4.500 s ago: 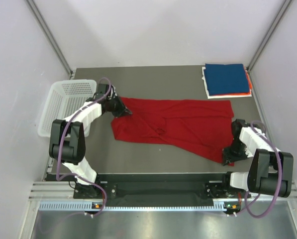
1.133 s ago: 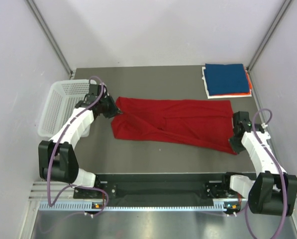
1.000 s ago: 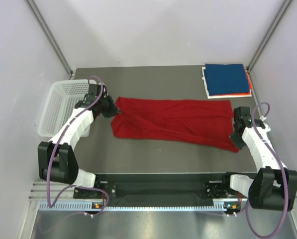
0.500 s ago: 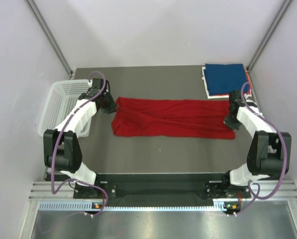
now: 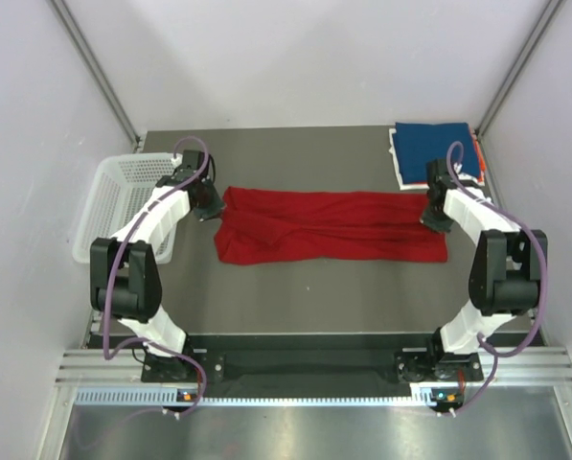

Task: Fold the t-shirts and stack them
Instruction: Fold the tshirt

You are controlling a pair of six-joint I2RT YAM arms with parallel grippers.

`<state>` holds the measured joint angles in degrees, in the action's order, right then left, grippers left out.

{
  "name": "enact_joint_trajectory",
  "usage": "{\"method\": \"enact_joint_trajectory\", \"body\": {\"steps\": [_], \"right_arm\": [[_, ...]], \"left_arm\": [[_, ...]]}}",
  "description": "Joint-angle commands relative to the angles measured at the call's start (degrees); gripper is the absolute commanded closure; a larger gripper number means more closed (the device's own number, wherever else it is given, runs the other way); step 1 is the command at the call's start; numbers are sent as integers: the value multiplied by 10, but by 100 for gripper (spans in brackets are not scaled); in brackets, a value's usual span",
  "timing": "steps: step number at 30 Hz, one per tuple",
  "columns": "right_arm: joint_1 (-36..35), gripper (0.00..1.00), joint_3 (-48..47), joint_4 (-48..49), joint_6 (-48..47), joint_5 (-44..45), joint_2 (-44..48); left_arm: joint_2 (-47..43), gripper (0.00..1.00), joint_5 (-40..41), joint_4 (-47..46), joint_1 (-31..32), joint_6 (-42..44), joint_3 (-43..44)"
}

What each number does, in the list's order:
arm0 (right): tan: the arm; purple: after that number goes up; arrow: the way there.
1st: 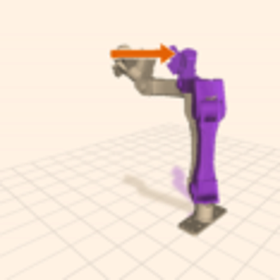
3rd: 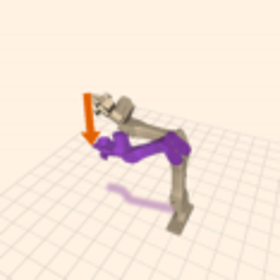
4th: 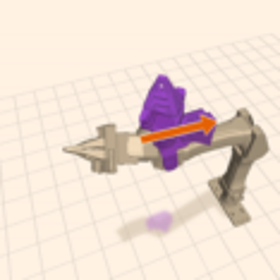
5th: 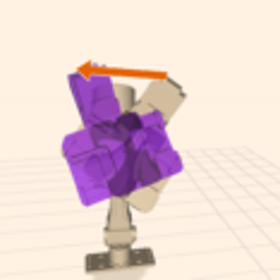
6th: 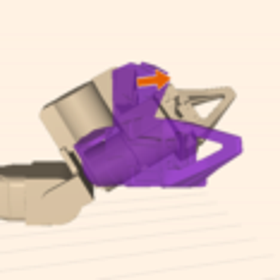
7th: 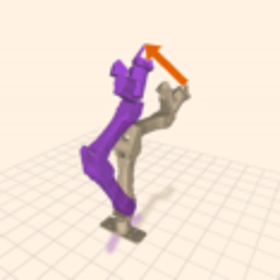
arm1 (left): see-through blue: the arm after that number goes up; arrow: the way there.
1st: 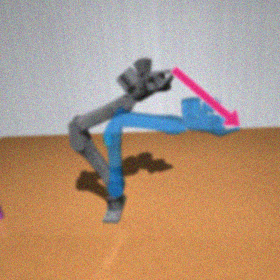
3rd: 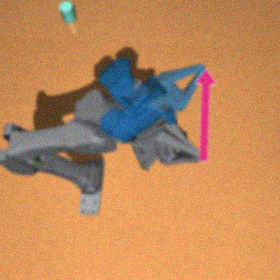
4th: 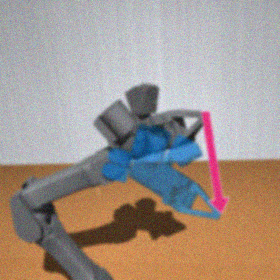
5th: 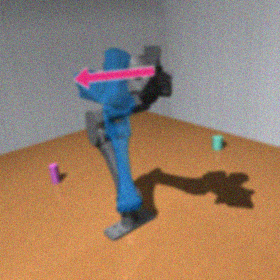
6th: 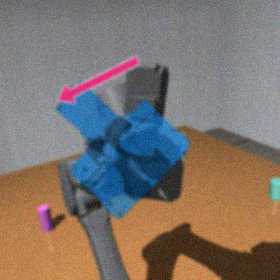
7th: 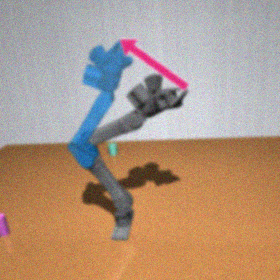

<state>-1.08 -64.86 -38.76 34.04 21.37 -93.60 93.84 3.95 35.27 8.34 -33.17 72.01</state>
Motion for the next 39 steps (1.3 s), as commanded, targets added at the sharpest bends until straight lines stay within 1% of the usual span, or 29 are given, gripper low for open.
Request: {"method": "enact_joint_trajectory", "body": {"steps": [1,8,13,22,23,24,26,27,29,31,33,34,36,37,39], "right_arm": [[-3,100,-27,1,-2,25,-28],[-1,100,-49,-26,16,32,-60],[-1,100,-60,-25,13,31,-71],[6,100,-66,-23,17,22,-82],[6,100,-75,-23,16,18,-86],[6,98,-82,-24,12,15,-87],[6,93,-106,-36,9,8,-90],[6,86,-115,-42,9,8,-90],[32,78,-128,-60,15,2,-84],[39,73,-129,-68,19,-14,-77],[43,66,-127,-81,20,-24,-73],[43,65,-121,-85,22,-31,-72],[43,63,-105,-84,27,-44,-63],[43,63,-84,-83,28,-62,-61],[46,62,-67,-83,34,-74,-55]], "left_arm": [[14,100,11,-1,-4,11,23],[27,100,5,-11,-4,12,23],[35,100,4,-20,-3,16,29],[81,99,11,-6,-4,28,74],[88,98,13,-3,-4,31,92],[105,91,18,4,-4,32,103],[120,82,21,29,-4,35,140],[128,71,25,34,-4,35,151],[132,62,33,47,-4,42,178],[129,57,41,68,-4,49,197],[113,56,44,82,-3,51,209],[101,54,48,82,-1,53,194],[57,53,42,72,5,55,161],[41,53,36,54,14,57,119],[-2,53,11,39,25,53,79]]}}
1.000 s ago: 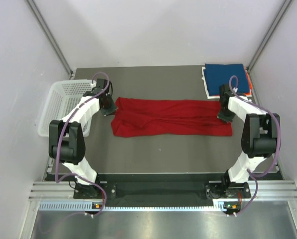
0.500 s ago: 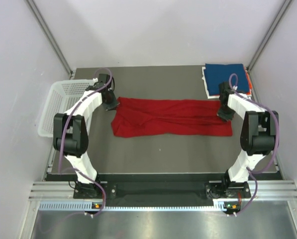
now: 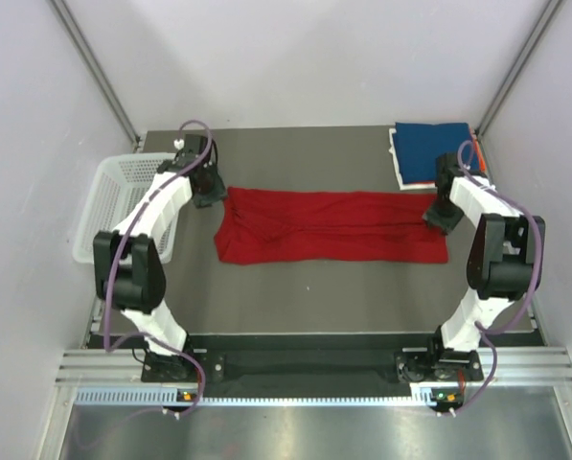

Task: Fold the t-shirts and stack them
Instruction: Fold the tshirt

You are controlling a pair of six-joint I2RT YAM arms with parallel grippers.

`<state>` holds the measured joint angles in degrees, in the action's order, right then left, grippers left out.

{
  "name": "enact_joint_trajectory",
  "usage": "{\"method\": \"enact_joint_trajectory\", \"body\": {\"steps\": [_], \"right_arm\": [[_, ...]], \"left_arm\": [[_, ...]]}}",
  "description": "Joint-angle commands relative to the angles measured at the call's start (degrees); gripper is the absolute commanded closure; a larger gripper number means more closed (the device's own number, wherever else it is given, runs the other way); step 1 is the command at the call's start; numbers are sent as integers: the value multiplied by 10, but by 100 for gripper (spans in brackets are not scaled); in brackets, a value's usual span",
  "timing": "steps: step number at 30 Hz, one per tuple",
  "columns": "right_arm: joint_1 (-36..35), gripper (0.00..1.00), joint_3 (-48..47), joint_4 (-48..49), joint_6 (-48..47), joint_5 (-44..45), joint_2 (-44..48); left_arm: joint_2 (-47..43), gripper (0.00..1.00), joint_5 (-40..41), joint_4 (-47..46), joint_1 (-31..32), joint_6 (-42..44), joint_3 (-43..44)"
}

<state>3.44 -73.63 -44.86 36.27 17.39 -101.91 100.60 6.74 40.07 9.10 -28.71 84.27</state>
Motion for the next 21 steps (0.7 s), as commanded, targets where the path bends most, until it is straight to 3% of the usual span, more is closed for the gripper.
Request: {"method": "enact_joint_trajectory", "body": {"steps": [1,9,17,21], "right_arm": [[4,62,31,-24,13,-45,27],[73,63,59,-31,12,-53,40],[72,62,106,-29,15,-81,89],[63,62,138,-13,18,-101,97]], "left_arm": [[-80,53,-23,-22,33,9,-77],[-154,54,-27,-57,180,-6,-157],[-234,53,-44,-76,174,-30,-248],[-264,52,-115,-90,107,-56,-297]]}}
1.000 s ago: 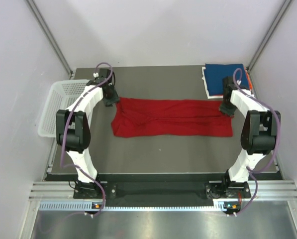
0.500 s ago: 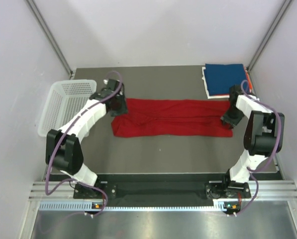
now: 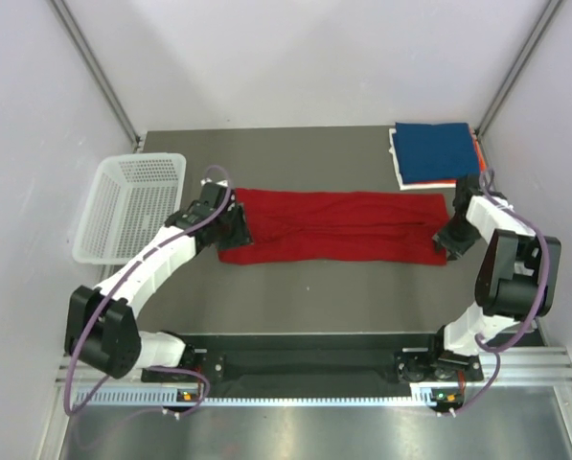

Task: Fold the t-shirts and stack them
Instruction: Fold the tshirt

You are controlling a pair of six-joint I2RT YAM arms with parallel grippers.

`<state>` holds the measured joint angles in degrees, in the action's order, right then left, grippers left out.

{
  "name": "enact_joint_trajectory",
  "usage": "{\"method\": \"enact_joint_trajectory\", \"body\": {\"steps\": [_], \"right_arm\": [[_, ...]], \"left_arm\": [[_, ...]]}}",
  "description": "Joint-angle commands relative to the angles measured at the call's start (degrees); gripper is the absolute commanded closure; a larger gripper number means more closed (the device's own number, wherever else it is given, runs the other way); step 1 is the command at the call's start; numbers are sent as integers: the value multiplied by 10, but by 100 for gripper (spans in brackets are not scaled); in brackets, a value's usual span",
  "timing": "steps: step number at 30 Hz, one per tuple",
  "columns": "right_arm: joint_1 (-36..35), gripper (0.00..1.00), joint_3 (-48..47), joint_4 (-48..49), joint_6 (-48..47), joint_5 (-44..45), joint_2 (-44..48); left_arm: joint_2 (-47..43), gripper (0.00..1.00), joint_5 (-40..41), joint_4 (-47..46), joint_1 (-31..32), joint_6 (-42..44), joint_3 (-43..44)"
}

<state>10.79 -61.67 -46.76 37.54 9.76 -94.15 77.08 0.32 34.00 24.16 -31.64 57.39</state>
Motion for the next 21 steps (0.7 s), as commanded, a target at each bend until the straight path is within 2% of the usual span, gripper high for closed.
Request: {"method": "enact_joint_trajectory", "body": {"steps": [1,3,9,12,21], "right_arm": [[-13,62,28,8,5,-34,20],[-20,62,35,10,10,-42,21],[-30,61,52,14,19,-60,39],[-30,61,62,19,26,-62,48],[-29,61,77,27,22,-30,41]], "left_arm": [[-35,52,-67,-34,-60,-30,-50],[-54,52,-106,-42,-103,-39,-69],[-76,47,-117,-48,-146,-51,-112],[-73,44,-119,-59,-150,-62,-128],[-57,44,-140,-114,-150,-90,-162]]}}
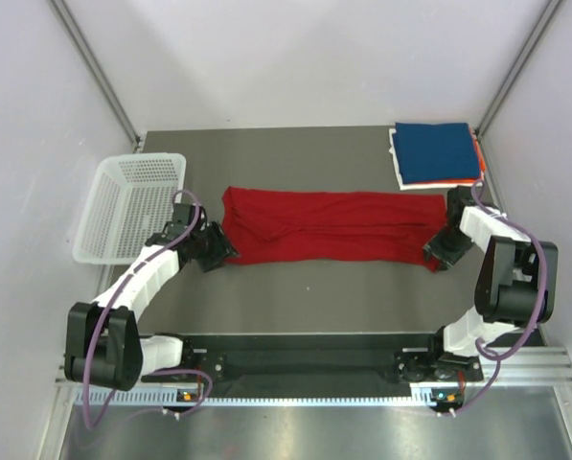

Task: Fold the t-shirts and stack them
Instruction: Fold the tshirt

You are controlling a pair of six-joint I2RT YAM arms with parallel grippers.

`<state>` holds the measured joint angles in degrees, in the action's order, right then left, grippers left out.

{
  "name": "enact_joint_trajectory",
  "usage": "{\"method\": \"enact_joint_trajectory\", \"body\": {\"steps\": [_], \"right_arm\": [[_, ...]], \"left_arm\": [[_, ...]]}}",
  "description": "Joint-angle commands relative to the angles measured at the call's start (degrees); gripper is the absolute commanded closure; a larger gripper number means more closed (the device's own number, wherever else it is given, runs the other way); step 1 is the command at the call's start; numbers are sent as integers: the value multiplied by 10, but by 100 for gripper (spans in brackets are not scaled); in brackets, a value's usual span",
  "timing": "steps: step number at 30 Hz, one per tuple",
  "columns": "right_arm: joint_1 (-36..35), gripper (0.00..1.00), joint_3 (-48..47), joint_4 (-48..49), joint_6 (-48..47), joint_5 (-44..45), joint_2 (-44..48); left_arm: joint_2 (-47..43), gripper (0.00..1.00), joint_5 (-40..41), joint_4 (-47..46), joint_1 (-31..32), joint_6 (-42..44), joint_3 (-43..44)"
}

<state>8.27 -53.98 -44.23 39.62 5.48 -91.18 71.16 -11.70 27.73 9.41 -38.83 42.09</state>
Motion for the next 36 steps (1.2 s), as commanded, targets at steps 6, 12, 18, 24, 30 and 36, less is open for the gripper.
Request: {"method": "enact_joint_trajectory", "body": {"steps": [6,12,18,24,30,36], "right_arm": [[6,60,-13,-22,-11,53,30],[44,58,4,-18,-9,71,47],[49,57,17,11,4,65,49],[50,58,26,41,10,67,29],[54,70,29,55,9,66,24],[56,100,22,58,0,65,22]], "left_arm": [[13,43,-1,-66,-3,-19,-24],[35,42,24,-90,-3,-21,-32],[76,43,31,-111,-3,-17,-24],[98,45,37,-123,-3,-9,-24],[119,62,55,-122,-3,2,-21],[137,96,70,-116,-3,15,-8]]}}
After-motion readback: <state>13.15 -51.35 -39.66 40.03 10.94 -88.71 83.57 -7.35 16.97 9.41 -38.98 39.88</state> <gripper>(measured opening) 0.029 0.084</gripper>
